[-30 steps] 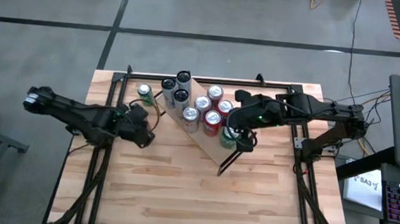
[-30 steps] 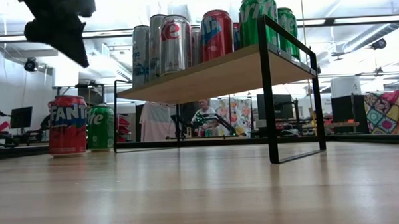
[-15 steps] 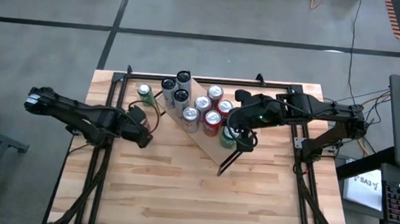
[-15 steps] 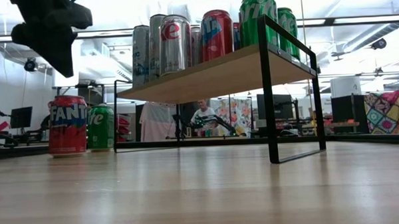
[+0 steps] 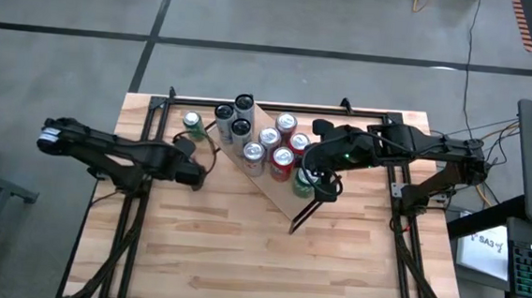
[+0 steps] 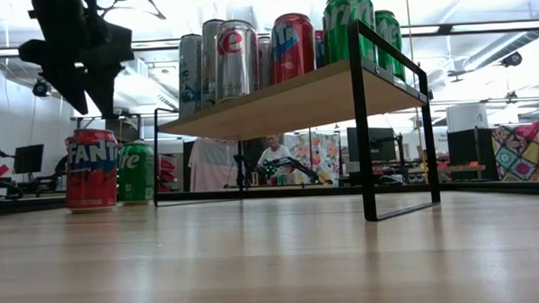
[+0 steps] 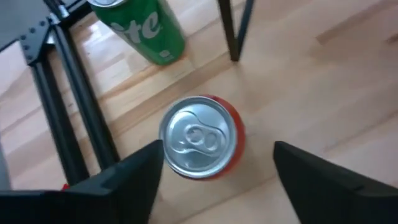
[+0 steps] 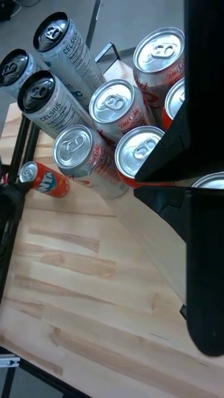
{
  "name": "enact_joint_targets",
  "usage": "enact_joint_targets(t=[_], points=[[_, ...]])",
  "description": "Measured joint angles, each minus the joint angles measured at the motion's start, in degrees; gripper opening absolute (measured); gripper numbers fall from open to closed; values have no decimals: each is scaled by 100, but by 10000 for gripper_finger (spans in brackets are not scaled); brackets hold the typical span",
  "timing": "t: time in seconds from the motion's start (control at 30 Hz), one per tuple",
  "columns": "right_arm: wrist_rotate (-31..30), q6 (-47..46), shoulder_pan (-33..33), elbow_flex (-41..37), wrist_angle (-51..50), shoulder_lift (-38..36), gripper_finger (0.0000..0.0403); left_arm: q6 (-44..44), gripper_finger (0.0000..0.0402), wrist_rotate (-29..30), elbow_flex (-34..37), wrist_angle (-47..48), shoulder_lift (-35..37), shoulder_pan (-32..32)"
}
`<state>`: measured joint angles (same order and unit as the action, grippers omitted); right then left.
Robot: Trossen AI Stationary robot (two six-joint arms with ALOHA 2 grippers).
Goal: Place canned beverage on shelf
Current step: Put the orange soda can on the shelf aligned with the other orange soda can
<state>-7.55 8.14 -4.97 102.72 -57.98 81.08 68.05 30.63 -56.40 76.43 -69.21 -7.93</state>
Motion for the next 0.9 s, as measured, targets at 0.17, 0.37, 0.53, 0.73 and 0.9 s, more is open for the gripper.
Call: enact_joint_targets(t=[0.17,0.37,0.53,0.73,0.9], points=[[0,0,0,0,0,0,9,-127,336,121,2,80,-186,224],[0,0,0,0,0,0,9,-247,340,147,9,73,-214,423],[0,0,2,0,-2,0,9,-301,333,148,54,39,-199,492],[0,0,0,0,-2,0,9,-302,332,142,133,-125,-199,550],[0,0,1,0,-3,0,9,-302,332,139,334,-292,-199,655]])
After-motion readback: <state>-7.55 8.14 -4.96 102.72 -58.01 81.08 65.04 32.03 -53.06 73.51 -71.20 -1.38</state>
